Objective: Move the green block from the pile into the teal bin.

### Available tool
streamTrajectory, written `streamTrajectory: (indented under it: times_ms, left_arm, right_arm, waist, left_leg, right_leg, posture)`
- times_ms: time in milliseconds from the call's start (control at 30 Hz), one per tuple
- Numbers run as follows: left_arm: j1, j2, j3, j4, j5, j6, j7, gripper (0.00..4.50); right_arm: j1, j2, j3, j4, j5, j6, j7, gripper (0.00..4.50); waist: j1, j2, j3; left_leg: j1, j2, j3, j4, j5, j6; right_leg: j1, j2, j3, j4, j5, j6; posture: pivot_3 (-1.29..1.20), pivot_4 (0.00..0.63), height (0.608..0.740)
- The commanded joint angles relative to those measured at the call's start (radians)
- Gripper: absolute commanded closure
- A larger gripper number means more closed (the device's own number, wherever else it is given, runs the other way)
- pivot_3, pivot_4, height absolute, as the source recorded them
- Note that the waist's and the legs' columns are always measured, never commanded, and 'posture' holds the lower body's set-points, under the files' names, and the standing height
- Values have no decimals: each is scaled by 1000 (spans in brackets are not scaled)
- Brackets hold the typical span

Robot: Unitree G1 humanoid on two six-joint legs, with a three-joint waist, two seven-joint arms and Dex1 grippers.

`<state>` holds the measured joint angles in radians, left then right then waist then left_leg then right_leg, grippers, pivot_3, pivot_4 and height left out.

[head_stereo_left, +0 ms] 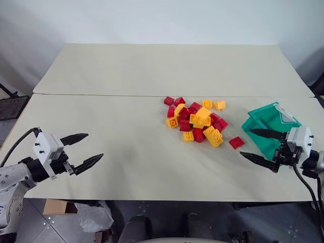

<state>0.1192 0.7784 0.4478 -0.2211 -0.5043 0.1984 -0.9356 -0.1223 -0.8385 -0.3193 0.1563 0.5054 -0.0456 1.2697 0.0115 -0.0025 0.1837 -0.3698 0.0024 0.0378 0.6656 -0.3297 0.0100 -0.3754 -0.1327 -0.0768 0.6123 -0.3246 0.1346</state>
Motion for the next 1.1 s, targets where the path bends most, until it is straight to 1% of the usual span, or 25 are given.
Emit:
streamTrajectory:
  times_ms: [33, 167, 267, 367, 433, 500, 633, 733, 833, 900, 933, 967, 1033, 1100]
  left_arm:
    - [-20, 28, 24, 8, -7, -17, -26, 0]
    - [-35, 15, 23, 6, -23, -6, -24, 0]
    - [-40, 0, 3, -8, -22, -12, -26, 0]
    - [-51, -11, -29, -23, -17, -14, -33, 0]
    - [-86, -19, -63, -38, -40, 8, -40, 0]
    - [-132, -39, -89, -46, -63, 20, -36, 0]
    - [-208, -67, -154, -54, -93, 73, -36, 0]
    - [-230, -80, -183, -50, -76, 72, -25, 0]
    - [-227, -95, -174, -37, -78, 84, 7, 0]
    - [-220, -104, -166, -25, -76, 91, 27, 0]
    - [-203, -90, -172, -34, -91, 124, 13, 0]
    - [-194, -91, -174, -38, -77, 114, 22, 0]
    - [-197, -111, -167, -51, -74, 115, 61, 0]
    - [-202, -124, -157, -54, -73, 109, 89, 0]
  right_arm:
    - [-10, 8, -6, -16, -3, -11, -12, 27]
    - [-14, 25, -7, -59, 16, 27, -37, 27]
    - [1, 34, -5, -117, 48, 77, -37, 644]
    - [13, 39, 2, -186, 84, 152, -56, 1678]
    - [16, 34, 38, -261, 92, 213, -71, 2328]
    - [22, 35, 79, -333, 92, 271, -93, 3084]
    - [19, 73, 141, -407, 52, 332, -199, 4476]
    - [24, 119, 178, -450, 11, 375, -310, 4476]
    - [5, 177, 228, -472, -22, 409, -400, 4476]
    - [-27, 233, 271, -465, -53, 432, -469, 4476]
    - [-54, 269, 295, -448, -85, 438, -516, 4476]
    - [-85, 312, 314, -423, -110, 437, -561, 4476]
    - [-147, 403, 346, -348, -178, 405, -660, 4476]
    - [-192, 467, 373, -283, -243, 373, -731, 4476]
  waist:
    - [2, 0, 0]
    - [2, 0, 0]
    - [1, 0, 0]
    - [1, 0, 0]
    - [2, 0, 0]
    - [5, 0, 0]
    - [9, 0, 0]
    - [10, 0, 0]
    - [6, 0, 0]
    - [1, 0, 0]
    - [-3, 0, 0]
    - [-8, 0, 0]
    - [-16, 0, 0]
    - [-16, 0, 0]
  left_leg:
    - [0, 0, 0, 0, 0, 0]
    - [0, 0, 0, 0, 0, 0]
    - [0, 0, 0, 0, 0, 0]
    - [0, 0, -1, 0, 0, 0]
    - [0, 0, 0, 0, 0, 0]
    - [0, 0, -1, 1, 0, 0]
    - [0, 0, -1, 1, 0, 0]
    - [0, -1, -1, 1, 0, 0]
    - [0, -1, -1, 1, 0, -1]
    - [0, -1, -1, 1, 0, -1]
    - [0, -1, -1, 1, 0, -1]
    - [0, -1, -1, 1, 0, -1]
    - [0, -1, -1, 1, 0, -1]
    - [0, -1, -1, 2, 1, -2]
  right_leg:
    - [0, 0, 0, 0, 0, 0]
    - [0, 0, 0, 0, 0, 0]
    - [0, 0, 0, 0, 0, 0]
    - [0, 0, 0, 0, 0, 0]
    - [0, 0, 0, 0, 0, 0]
    - [0, 0, 0, 1, 0, 0]
    - [0, 0, 0, 2, 0, 0]
    - [0, 0, 0, 2, 1, 1]
    - [-1, 0, 0, 3, 1, 1]
    - [-1, 0, 0, 4, 1, 1]
    - [-1, 0, 0, 5, 1, 1]
    - [-1, 0, 0, 5, 1, 1]
    - [-2, 0, 0, 7, 1, 1]
    - [-2, 0, 0, 7, 1, 1]
  posture:
    - [0, 150, 740]
    - [0, 150, 740]
    - [0, 150, 740]
    - [0, 150, 740]
    - [0, 150, 740]
    - [0, 150, 740]
    - [0, 150, 740]
    - [0, 150, 740]
    - [0, 150, 740]
    - [0, 150, 740]
    - [0, 150, 740]
    - [0, 150, 740]
    - [0, 150, 740]
    - [0, 150, 740]
